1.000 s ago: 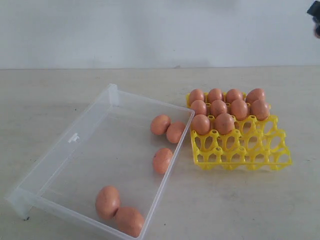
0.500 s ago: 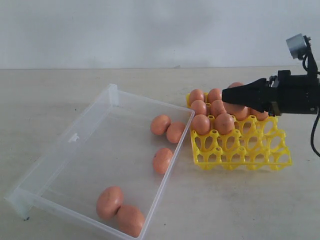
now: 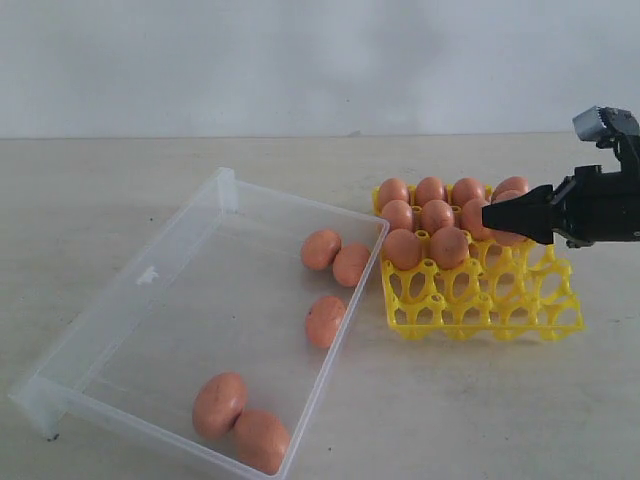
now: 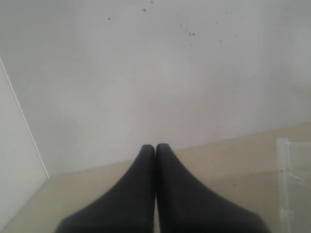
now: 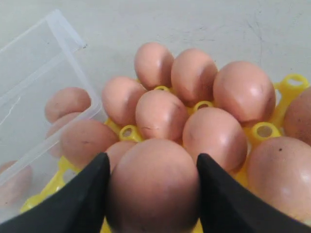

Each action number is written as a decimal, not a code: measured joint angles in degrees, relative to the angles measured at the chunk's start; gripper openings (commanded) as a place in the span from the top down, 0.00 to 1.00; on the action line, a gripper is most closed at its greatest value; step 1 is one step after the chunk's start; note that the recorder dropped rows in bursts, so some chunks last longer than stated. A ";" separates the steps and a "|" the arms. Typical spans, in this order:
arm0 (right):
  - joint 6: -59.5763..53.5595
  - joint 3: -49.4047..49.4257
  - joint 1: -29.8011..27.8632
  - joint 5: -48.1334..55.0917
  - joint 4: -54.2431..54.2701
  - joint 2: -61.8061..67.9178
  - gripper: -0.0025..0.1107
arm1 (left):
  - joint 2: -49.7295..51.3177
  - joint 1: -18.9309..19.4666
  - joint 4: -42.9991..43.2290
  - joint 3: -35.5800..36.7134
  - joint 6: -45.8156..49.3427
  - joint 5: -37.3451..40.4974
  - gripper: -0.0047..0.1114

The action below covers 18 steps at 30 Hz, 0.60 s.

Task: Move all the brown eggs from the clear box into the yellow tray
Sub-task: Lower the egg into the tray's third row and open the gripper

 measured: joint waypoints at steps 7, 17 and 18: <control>-2.48 -0.09 0.00 0.11 3.03 4.01 0.98 | 0.00 0.00 0.00 0.00 -0.21 3.30 1.00; -5.17 -0.09 0.00 -0.51 5.99 4.43 0.98 | 0.00 0.00 0.00 0.00 -0.57 3.30 1.00; -5.67 -0.09 0.00 -0.70 6.12 4.43 0.98 | 0.00 0.00 0.00 0.00 -0.57 3.30 1.00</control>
